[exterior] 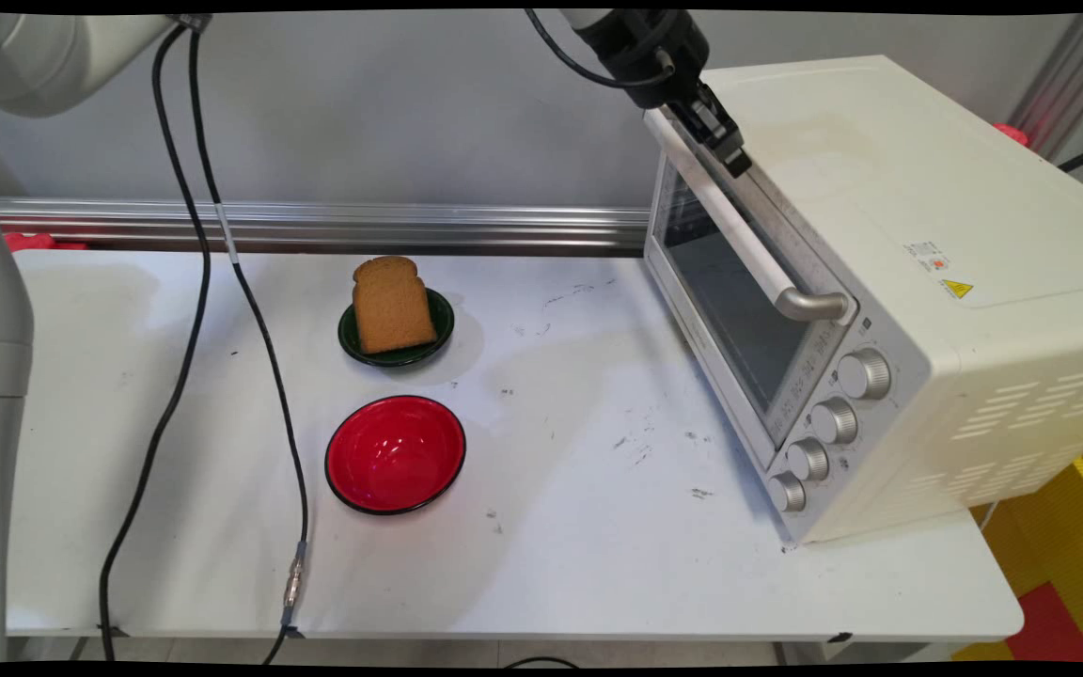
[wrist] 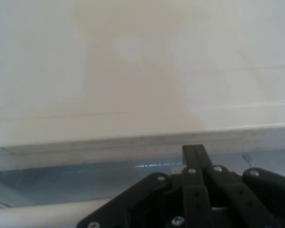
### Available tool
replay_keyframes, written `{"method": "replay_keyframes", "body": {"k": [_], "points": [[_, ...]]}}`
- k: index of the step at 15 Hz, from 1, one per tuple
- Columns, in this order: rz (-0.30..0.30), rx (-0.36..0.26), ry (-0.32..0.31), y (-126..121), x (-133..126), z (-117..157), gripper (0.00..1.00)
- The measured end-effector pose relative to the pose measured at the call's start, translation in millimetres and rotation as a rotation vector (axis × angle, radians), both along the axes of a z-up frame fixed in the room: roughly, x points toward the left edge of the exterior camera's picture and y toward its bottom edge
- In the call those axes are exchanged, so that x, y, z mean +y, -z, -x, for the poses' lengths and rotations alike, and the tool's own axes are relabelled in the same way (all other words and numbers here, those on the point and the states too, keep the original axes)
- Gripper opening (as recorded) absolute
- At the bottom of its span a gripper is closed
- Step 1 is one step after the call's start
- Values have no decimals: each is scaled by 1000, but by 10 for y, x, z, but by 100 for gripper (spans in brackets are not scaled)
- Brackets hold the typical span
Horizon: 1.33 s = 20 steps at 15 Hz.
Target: Open the oven
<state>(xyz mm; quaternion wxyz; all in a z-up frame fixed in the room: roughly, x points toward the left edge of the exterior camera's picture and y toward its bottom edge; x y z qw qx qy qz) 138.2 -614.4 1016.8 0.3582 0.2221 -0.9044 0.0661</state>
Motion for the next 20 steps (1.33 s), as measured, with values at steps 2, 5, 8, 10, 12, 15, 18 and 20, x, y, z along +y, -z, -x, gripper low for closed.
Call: {"method": "replay_keyframes", "body": {"k": [2, 5, 8, 10, 12, 15, 18, 20], "points": [[-5, 4, 0, 46, -10, 29, 0], [-10, 5, 1, 115, -26, 53, 0], [-12, 3, -1, 172, -43, 63, 0], [-15, -1, -1, 210, -48, 58, 0], [-18, -4, -1, 237, -49, 47, 0], [-21, -14, 1, 280, -45, 16, 0], [-26, -32, 0, 308, -21, -54, 0], [-29, -42, -1, 318, -1, -100, 0]]}}
